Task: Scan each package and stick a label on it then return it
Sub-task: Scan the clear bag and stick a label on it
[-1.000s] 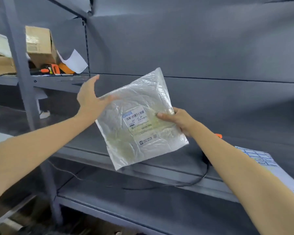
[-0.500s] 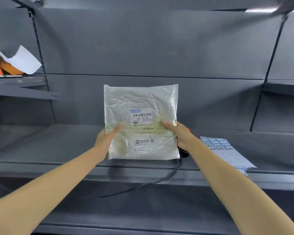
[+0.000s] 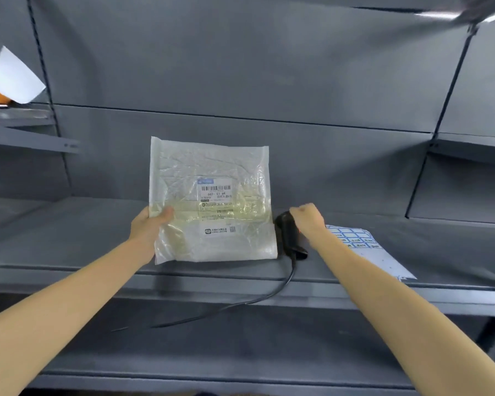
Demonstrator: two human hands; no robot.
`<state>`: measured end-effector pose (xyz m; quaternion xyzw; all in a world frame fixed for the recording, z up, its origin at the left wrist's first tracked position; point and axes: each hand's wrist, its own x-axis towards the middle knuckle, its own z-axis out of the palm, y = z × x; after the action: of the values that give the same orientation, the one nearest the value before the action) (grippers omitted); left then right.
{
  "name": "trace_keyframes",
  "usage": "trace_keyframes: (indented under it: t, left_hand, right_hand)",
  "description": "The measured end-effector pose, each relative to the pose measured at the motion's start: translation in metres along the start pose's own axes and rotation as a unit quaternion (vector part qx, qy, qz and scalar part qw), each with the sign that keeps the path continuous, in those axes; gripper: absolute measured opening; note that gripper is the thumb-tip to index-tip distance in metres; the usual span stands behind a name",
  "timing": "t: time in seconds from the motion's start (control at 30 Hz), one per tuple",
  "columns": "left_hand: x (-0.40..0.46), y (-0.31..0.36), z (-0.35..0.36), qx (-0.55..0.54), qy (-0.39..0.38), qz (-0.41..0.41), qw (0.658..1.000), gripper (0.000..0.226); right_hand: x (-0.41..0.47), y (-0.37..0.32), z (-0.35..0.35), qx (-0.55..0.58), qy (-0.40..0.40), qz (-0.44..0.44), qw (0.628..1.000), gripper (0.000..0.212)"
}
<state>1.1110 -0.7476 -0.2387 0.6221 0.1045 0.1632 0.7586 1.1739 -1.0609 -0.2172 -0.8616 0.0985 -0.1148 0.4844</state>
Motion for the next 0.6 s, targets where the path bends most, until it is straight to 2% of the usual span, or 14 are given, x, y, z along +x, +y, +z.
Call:
trace_keyframes:
  t: [0.07, 0.17, 0.23, 0.37, 0.5, 0.6]
  left_hand:
    - [0.003, -0.003, -0.001, 0.013, 0.033, 0.002, 0.999, 0.006]
    - [0.007, -0.008, 0.003, 0.015, 0.06, 0.002, 0.998, 0.008]
    - [0.011, -0.012, 0.009, 0.015, 0.068, 0.004, 0.998, 0.009]
    - [0.018, -0.017, 0.015, 0.02, 0.073, 0.012, 0.997, 0.01]
    - [0.018, -0.018, 0.015, 0.028, 0.071, 0.017, 0.997, 0.009]
    - [0.015, -0.017, 0.015, 0.032, 0.071, 0.012, 0.997, 0.009]
  right_hand:
    - [0.01, 0.012, 0.005, -0.133, -0.002, 0.025, 0.991, 0.032]
    - [0.013, 0.02, 0.022, -0.167, -0.014, 0.057, 0.984, 0.056]
    - [0.014, 0.02, 0.034, -0.191, -0.032, 0.075, 0.978, 0.06]
    - [0.015, 0.019, 0.043, -0.2, -0.018, 0.102, 0.974, 0.066]
    - [0.02, 0.023, 0.043, -0.196, -0.02, 0.123, 0.973, 0.055]
    - [0.025, 0.023, 0.034, -0.096, -0.024, 0.117, 0.988, 0.043]
